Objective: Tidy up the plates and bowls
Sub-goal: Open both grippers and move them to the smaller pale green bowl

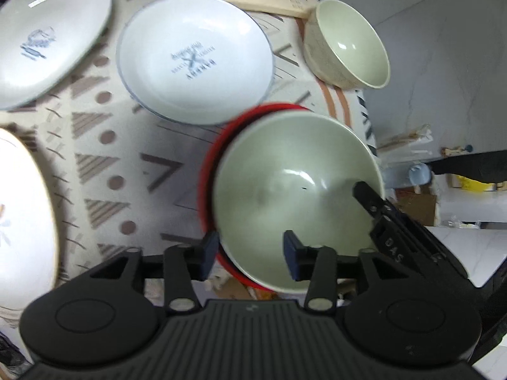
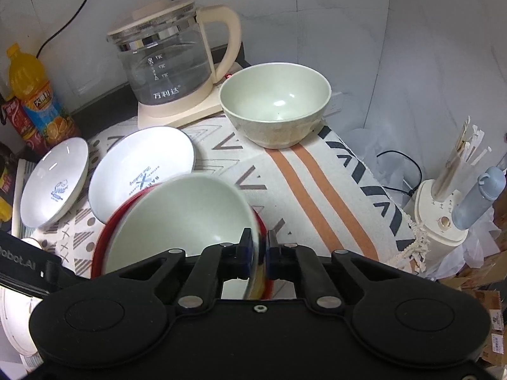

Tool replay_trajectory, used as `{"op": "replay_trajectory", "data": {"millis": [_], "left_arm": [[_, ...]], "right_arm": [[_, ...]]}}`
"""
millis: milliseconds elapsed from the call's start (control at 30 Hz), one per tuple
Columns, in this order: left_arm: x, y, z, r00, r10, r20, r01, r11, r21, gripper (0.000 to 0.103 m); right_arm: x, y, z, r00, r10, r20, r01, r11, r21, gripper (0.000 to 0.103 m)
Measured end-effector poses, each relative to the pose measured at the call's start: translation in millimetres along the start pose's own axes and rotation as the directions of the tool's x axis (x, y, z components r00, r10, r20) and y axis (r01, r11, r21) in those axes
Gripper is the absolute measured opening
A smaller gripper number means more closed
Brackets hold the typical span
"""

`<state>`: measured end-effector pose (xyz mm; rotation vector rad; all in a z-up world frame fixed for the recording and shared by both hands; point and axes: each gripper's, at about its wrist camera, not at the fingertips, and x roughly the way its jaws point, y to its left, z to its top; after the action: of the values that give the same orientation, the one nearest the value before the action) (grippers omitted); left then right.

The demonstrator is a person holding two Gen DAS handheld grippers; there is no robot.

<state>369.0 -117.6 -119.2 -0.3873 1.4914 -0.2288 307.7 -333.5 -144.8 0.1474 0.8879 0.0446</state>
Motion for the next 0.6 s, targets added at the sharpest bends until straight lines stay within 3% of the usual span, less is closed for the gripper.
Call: {"op": "replay_trajectory", "data": {"millis": [300, 600], "left_arm": [[-6.3, 13.0, 6.6, 0.997, 0.05, 0.054, -0.049, 0.999, -0.009, 0.05], [6.8, 19.0, 12.1, 0.992, 0.111, 0.059, -0.111, 0.994, -0.002, 0.051]], "right_arm": [[3.4, 1.0, -1.3, 1.0, -0.02, -0.017, 0.019, 1.0, -0.013, 0.006], [11.3, -5.1, -8.9, 0.998, -0.039, -0.055, 0.039, 0.999, -0.003, 0.01]]}}
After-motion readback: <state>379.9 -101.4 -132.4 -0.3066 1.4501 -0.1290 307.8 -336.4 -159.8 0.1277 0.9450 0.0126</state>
